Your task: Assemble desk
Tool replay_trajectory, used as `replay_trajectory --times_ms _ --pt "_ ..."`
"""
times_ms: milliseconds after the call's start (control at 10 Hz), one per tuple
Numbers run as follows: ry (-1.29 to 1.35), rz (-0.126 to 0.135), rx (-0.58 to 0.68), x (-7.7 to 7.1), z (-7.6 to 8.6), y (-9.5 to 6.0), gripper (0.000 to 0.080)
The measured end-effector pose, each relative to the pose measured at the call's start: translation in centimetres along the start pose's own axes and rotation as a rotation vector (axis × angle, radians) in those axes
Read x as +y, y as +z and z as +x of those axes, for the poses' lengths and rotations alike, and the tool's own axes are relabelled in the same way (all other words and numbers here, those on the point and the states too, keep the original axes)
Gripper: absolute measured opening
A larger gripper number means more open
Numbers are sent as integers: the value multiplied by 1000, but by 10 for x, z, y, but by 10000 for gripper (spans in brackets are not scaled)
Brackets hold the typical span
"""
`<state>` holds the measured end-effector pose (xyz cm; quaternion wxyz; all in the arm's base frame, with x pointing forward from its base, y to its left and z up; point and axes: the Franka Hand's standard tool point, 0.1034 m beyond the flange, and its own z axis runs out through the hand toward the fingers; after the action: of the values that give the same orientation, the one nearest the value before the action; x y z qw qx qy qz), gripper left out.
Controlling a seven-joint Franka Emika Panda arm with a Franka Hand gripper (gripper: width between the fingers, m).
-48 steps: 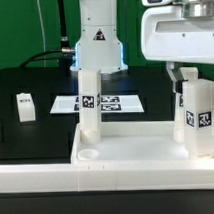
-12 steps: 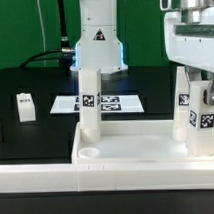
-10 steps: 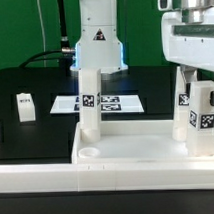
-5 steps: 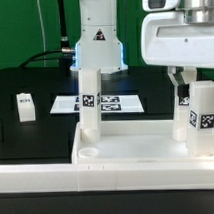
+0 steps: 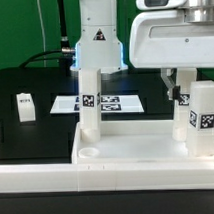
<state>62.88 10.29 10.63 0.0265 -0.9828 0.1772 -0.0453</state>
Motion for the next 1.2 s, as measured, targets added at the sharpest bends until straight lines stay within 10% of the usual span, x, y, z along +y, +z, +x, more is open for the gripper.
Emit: replay_trajectory --times_ms 400,800,1200 --pt "-237 -23 7 1 2 -1 649" --pt "-246 -26 7 2 2 -1 288" --pt "-131 -23 8 2 2 -1 288"
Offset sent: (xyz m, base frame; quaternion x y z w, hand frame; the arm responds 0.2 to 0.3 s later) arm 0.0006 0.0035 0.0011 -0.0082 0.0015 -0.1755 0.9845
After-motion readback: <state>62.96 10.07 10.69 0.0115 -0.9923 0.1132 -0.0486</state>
